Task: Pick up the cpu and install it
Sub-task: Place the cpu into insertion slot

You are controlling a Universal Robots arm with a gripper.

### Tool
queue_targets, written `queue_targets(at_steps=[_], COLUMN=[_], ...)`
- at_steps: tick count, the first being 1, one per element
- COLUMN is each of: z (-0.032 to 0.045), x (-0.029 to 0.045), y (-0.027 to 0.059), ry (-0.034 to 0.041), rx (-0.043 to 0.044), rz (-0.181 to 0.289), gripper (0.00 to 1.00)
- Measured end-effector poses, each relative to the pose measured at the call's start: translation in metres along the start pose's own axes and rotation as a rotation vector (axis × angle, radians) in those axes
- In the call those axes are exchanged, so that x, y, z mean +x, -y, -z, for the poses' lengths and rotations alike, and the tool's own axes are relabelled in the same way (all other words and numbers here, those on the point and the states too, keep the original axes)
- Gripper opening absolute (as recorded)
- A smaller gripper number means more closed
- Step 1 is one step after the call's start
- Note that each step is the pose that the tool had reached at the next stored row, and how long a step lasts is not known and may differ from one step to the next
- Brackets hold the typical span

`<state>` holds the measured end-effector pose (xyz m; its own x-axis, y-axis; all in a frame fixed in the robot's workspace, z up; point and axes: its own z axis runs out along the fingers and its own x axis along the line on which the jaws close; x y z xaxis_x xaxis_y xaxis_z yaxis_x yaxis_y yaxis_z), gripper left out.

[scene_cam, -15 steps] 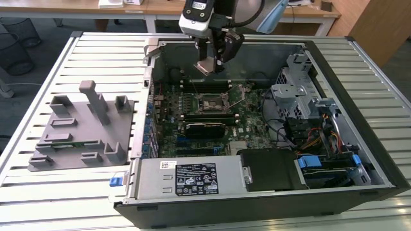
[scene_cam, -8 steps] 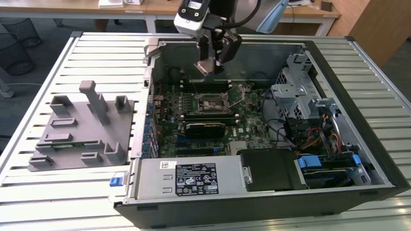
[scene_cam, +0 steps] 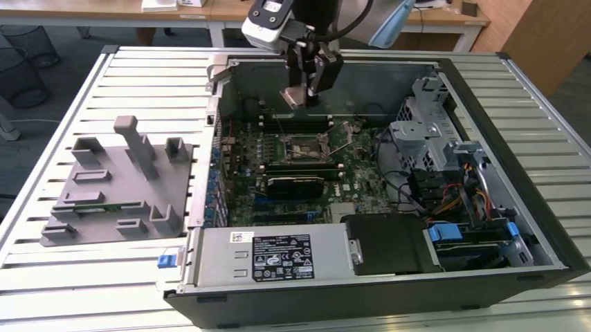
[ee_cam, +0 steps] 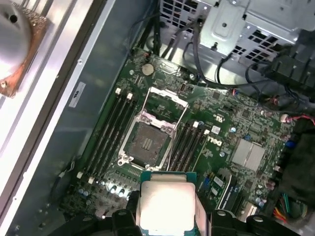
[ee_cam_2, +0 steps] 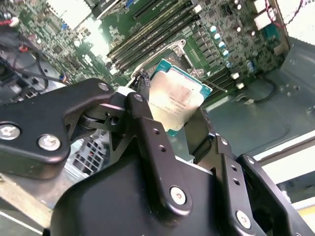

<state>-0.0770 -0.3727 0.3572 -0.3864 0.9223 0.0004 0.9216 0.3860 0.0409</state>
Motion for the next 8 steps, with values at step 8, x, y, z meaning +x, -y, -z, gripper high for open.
queue_targets(at_steps=[8], z=[-0.0012], x=[0.0000], y=[0.0000], ry=[0.0057], rx=[0.0000], rz=[-0.138], gripper=[0.53])
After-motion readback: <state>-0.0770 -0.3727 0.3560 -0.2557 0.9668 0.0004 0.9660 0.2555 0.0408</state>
